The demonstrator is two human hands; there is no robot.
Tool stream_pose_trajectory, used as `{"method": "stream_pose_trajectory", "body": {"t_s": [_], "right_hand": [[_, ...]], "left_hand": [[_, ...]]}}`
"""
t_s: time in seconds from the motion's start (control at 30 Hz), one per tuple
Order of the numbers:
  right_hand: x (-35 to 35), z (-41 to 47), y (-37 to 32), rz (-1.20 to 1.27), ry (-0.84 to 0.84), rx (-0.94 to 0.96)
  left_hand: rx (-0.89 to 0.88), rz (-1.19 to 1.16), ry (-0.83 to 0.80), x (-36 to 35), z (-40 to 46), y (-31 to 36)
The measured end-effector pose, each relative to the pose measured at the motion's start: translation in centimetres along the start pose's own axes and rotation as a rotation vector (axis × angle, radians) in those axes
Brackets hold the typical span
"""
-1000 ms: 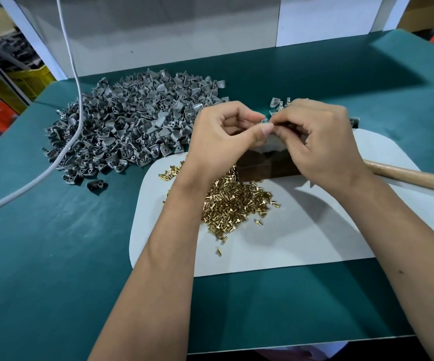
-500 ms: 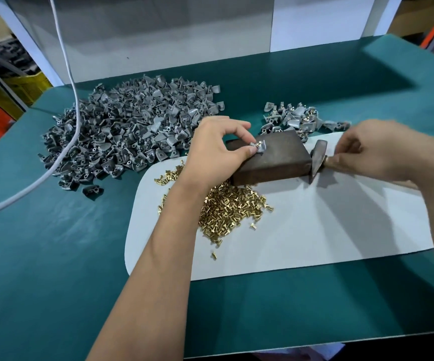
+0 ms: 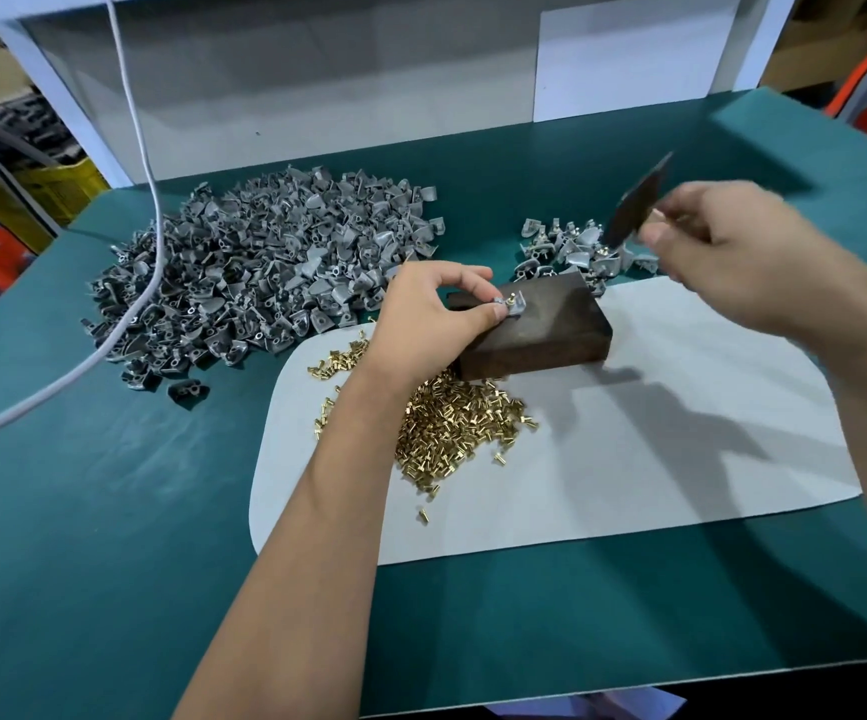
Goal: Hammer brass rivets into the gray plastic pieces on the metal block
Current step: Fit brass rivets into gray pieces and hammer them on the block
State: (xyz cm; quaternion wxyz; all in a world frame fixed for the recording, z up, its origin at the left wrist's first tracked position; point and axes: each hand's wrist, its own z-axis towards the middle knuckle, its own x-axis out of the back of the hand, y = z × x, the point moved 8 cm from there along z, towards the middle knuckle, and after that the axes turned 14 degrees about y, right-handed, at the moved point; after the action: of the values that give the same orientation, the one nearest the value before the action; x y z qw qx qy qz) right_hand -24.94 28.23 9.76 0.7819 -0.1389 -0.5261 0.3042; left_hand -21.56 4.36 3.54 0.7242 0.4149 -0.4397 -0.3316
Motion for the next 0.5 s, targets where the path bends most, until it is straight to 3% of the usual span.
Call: {"method": "stream_pose_trajectory", "body": {"t_s": [0.1,0.23,0.4,0.5], "right_hand": [[-1.0,-0.9,-3.7,0.078,-0.014,0.050],[-3.4,-1.4,-6.2,-0.095,-0.110,0.119],[-0.9,-0.6,-7.6,-0.016,0.152,0.162],[-3.9,-1.5,-7.3,-0.183,-0.030,0.192]], "left_hand": [[0.025,-0.034,0.003,-0.1,0.0,-0.2],[0.053,-0.074,0.012,-0.3,0.1,-0.6],[0.077,-0.055,0.008,-0.3,0.3,-1.0],[0.071,-0.067,0.013,-0.2,0.3,-0.9]]}}
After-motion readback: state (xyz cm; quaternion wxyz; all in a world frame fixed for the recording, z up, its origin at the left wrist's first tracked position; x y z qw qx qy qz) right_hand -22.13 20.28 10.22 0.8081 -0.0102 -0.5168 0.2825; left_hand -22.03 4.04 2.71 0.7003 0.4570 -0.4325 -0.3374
